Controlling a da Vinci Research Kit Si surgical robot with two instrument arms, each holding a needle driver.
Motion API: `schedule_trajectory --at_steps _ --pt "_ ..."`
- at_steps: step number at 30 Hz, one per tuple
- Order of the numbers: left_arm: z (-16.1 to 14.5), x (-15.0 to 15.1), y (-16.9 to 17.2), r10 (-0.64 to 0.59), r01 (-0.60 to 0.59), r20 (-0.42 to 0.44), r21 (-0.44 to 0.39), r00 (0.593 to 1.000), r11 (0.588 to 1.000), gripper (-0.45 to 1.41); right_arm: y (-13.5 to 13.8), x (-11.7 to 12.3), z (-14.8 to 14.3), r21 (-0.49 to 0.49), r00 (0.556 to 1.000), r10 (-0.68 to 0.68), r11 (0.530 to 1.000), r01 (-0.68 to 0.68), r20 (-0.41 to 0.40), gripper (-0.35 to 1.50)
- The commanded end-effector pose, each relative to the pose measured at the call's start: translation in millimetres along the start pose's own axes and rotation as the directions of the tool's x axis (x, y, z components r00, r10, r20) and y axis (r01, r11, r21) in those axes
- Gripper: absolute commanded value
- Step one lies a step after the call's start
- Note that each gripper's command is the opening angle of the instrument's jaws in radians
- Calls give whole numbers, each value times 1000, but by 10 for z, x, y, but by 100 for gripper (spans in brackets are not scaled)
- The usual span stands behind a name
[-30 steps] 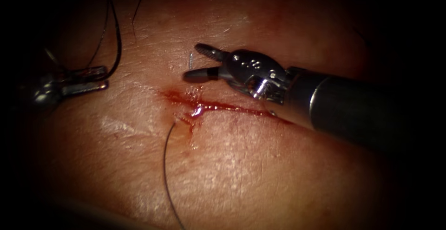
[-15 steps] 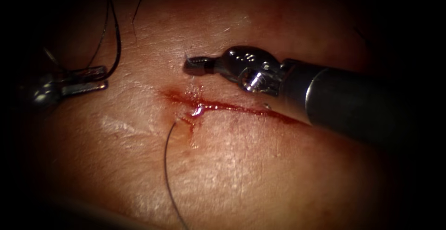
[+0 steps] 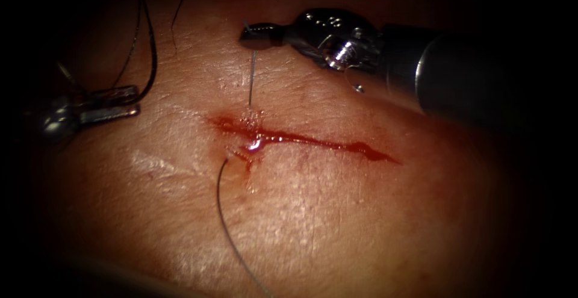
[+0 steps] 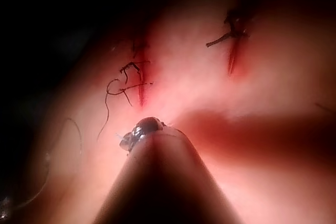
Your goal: Wound Closure
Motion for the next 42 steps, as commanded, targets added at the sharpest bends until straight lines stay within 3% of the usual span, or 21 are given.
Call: schedule_trajectory --at_steps 1,20,21,22,23,24,28,29,32,33,37,40,41,42 --pt "1 -8 7 -3 3 3 -2 1000 1000 -45 0 -1 9 3 1000 -2 1000 2 -2 -35" --pt "1 -22 2 -9 9 5 -8 1000 1000 -45 4 23 -3 -11 999 -23 1000 23 -38 -35" --pt "2 -26 1 -11 11 5 -8 1000 1000 -45 5 24 -5 -37 998 -28 999 26 -61 36" --pt "3 -30 0 -14 14 5 -7 1000 1000 -45 5 25 -7 -53 997 -33 998 29 -73 71" --pt "6 -37 -3 -14 14 3 -8 1000 1000 -45 6 28 -15 -94 995 -46 995 38 -91 118" --pt "12 -48 -8 -17 16 8 3 1000 1000 -45 6 32 -29 -131 994 -46 991 33 -101 130" --pt "36 -90 -28 -23 23 15 33 1000 999 -45 -1 37 -90 -170 986 -93 983 68 -141 133" --pt "46 -104 -35 -30 29 17 43 999 999 -45 -5 34 -112 -175 985 -100 982 74 -143 132" --pt "62 -125 -46 -28 27 20 60 999 998 -45 -12 23 -141 -193 985 -104 978 76 -141 132" --pt "76 -145 -54 -34 33 23 76 999 997 -45 -16 11 -164 -211 985 -111 974 81 -135 132" --pt "103 -177 -61 -19 18 11 105 1000 994 -45 -15 -15 -187 -259 986 -118 962 84 -120 133" --pt "106 -193 -57 -25 24 7 107 1000 994 -45 -11 -23 -183 -270 986 -121 959 87 -113 137" --pt "100 -195 -58 -52 52 1 98 999 994 9 -11 -25 -180 -269 986 -123 959 89 -111 137" --pt "93 -194 -59 -77 76 4 117 997 990 51 -11 -25 -177 -268 986 -123 959 90 -109 138"
